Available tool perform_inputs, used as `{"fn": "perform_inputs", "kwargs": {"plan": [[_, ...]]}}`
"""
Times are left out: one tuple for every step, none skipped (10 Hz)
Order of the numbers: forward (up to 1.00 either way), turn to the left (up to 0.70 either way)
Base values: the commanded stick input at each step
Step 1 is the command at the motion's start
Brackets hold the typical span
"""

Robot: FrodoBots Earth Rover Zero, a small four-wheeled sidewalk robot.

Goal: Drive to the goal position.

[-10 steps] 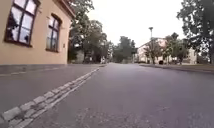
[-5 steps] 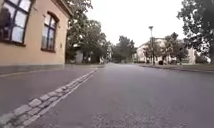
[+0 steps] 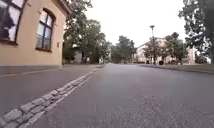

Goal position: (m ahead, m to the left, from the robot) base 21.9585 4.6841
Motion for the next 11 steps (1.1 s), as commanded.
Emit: {"fn": "perform_inputs", "kwargs": {"plan": [[0.68,0.04],[0.70,0.04],[0.70,0.04],[0.70,0.04],[0.70,0.04],[0.70,0.04],[0.70,0.04],[0.70,0.04],[0.70,0.04],[0.70,0.04],[0.70,0.04]]}}
